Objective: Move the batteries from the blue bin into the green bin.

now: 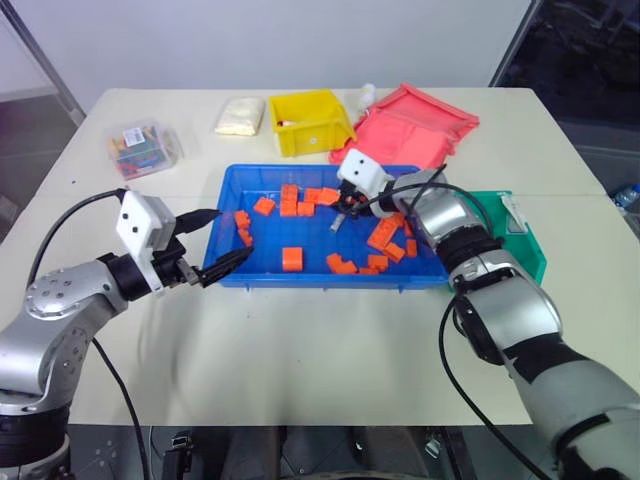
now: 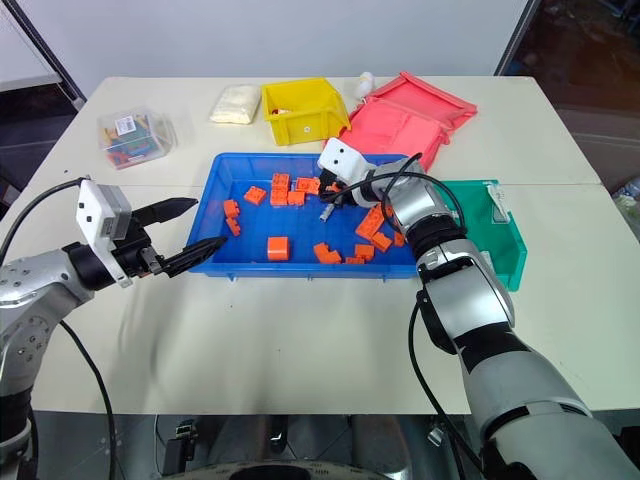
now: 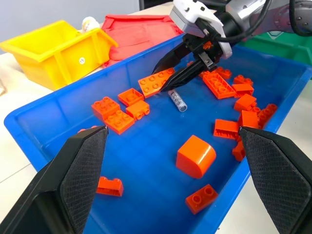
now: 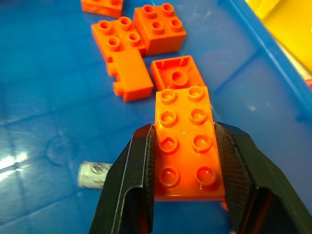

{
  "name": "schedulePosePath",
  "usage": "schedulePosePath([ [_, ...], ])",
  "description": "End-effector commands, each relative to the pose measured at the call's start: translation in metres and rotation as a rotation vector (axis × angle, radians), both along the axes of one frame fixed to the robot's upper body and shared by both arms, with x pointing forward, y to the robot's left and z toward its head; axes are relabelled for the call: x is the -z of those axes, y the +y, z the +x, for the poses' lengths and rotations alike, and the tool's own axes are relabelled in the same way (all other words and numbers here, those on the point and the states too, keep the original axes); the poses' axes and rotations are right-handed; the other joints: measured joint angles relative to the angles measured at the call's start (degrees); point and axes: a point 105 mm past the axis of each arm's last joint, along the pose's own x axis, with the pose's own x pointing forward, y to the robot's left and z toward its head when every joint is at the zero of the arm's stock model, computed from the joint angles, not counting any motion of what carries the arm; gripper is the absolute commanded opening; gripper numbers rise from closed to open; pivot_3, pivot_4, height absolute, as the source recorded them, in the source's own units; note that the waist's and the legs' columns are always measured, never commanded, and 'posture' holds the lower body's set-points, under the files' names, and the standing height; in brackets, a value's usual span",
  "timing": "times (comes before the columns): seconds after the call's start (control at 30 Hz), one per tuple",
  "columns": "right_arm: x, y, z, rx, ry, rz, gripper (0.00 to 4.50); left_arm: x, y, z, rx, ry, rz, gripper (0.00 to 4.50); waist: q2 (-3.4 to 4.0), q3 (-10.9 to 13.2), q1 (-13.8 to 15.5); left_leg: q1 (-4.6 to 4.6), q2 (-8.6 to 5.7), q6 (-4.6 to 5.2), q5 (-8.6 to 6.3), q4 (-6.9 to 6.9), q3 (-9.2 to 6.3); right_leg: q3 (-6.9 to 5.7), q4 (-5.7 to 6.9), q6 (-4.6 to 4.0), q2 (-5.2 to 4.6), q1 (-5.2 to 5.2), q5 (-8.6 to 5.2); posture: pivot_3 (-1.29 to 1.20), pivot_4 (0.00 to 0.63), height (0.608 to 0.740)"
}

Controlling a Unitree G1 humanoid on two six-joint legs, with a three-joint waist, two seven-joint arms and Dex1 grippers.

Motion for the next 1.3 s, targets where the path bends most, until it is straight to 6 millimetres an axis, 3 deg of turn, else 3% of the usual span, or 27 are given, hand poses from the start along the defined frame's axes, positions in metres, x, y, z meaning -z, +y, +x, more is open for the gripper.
schedulePosePath([
  [0.03,-0.022,0.007,0.004,-0.011,-0.096,0.039,2.67,-0.008,-0.005,-0.002,0.017,-0.043,-0.001,4.50,0.00,0.0,0.0,0.00,0.00,0.00,0.00,0.00,0.00,0.00,0.00,0.00,0.00,0.00,0.00,0.00,0.150,0.740],
  [0.13,-0.023,0.009,0.005,-0.015,-0.129,0.025,4.30,-0.008,-0.006,-0.002,0.020,-0.043,-0.003,4.50,0.00,0.0,0.0,0.00,0.00,0.00,0.00,0.00,-0.01,0.00,0.00,0.00,0.00,0.00,0.00,0.00,0.150,0.740],
  [0.17,-0.025,0.009,0.006,-0.012,-0.147,0.020,4.47,-0.009,-0.006,-0.002,0.021,-0.043,-0.003,4.50,0.00,0.0,0.0,0.00,0.00,0.00,0.00,0.00,0.00,0.00,0.00,0.00,0.00,0.00,0.00,0.00,0.150,0.740],
  [0.3,-0.029,0.008,0.006,-0.013,-0.166,0.024,4.47,-0.009,-0.007,-0.002,0.024,-0.042,-0.005,4.50,0.00,0.0,0.0,0.00,0.00,0.00,0.00,-0.01,-0.01,0.00,0.00,0.00,0.00,0.00,0.00,0.00,0.150,0.740],
  [0.5,-0.051,0.022,-0.016,-0.109,0.079,0.266,4.47,-0.008,-0.009,-0.002,0.028,-0.041,-0.004,4.50,0.01,0.0,0.0,0.00,0.01,0.00,0.00,-0.01,-0.02,0.00,0.01,0.00,0.00,0.00,0.00,0.00,0.150,0.740],
  [0.67,-0.035,0.003,-0.045,-0.302,-0.020,-0.040,4.47,-0.008,-0.009,-0.002,0.033,-0.036,-0.002,4.50,0.00,0.0,0.6,0.00,-0.03,0.00,0.00,0.00,-0.08,-0.05,0.01,0.00,-0.03,0.05,0.00,0.00,0.150,0.740],
  [0.73,-0.032,-0.003,-0.050,-0.327,-0.028,-0.089,4.47,-0.007,-0.008,-0.002,0.034,-0.033,-0.001,4.50,0.00,0.0,0.5,0.00,-0.07,0.00,0.00,0.04,-0.05,-0.05,-0.09,0.00,-0.08,0.12,0.00,0.00,0.150,0.740],
  [1.1,-0.033,-0.001,-0.024,-0.007,0.157,0.232,4.47,-0.006,-0.009,0.000,0.032,-0.032,-0.004,4.50,0.00,0.0,-0.4,0.05,0.09,0.00,0.00,-0.02,-0.03,-0.01,0.01,-0.02,0.11,0.01,-0.01,0.00,0.150,0.740],
  [1.3,-0.022,0.005,-0.019,0.069,0.220,0.277,4.47,-0.004,-0.009,-0.001,0.025,-0.030,0.001,4.50,0.00,0.0,0.2,0.04,0.04,0.00,0.00,-0.01,-0.01,-0.01,0.01,-0.02,0.05,0.03,-0.01,0.00,0.150,0.740],
])
